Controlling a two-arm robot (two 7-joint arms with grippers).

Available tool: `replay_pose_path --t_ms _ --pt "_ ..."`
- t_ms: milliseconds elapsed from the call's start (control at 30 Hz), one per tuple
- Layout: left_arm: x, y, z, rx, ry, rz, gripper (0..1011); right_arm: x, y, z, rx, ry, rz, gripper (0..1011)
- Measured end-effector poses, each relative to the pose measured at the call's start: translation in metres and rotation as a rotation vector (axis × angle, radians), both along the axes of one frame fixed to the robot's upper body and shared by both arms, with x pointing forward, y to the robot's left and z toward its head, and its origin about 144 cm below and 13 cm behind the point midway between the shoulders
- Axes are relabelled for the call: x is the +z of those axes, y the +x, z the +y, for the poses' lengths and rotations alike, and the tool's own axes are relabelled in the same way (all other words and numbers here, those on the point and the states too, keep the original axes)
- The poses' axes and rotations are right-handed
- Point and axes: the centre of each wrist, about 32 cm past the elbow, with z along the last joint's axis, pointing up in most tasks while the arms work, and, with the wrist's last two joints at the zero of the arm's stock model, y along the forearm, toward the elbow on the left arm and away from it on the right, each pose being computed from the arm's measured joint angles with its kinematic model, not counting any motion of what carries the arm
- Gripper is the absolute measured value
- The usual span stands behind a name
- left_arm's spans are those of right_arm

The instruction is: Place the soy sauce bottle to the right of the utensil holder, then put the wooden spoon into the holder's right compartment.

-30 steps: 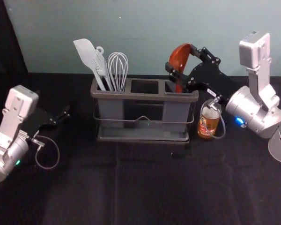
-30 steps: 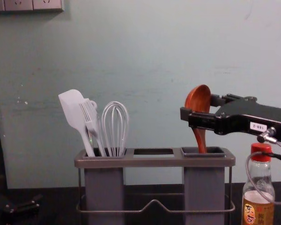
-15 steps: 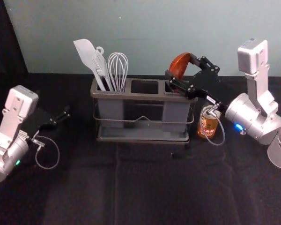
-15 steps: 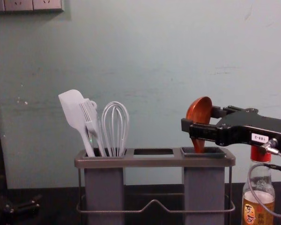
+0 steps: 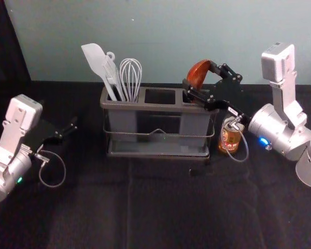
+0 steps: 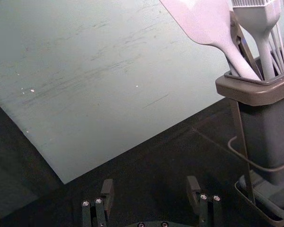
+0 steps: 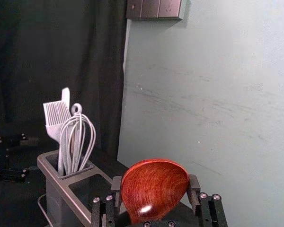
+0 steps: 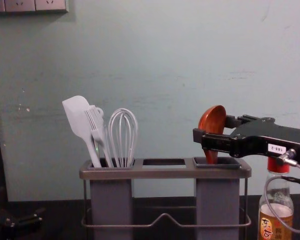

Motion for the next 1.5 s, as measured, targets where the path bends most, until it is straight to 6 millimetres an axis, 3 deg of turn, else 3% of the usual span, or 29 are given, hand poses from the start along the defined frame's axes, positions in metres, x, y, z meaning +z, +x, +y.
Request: replay_pose_path --t_ms 300,700,1033,1500 --pt "0.0 0.0 0.0 0.0 0.0 0.0 1005 0.0 0.0 0.0 0.001 0.001 0.0 1004" --pt "0.0 0.0 0.0 0.0 0.0 0.0 1005 0.0 0.0 0.0 0.001 0.001 -0.003 1004" --pt "0.0 0.0 0.0 0.0 0.0 0.0 1005 0.014 -0.009 -0.005 0.0 0.006 -0.084 1004" --pt "0.0 0.0 0.0 0.0 0.0 0.0 1005 0.034 -0.044 -0.029 -0.083 0.042 -0.168 1004"
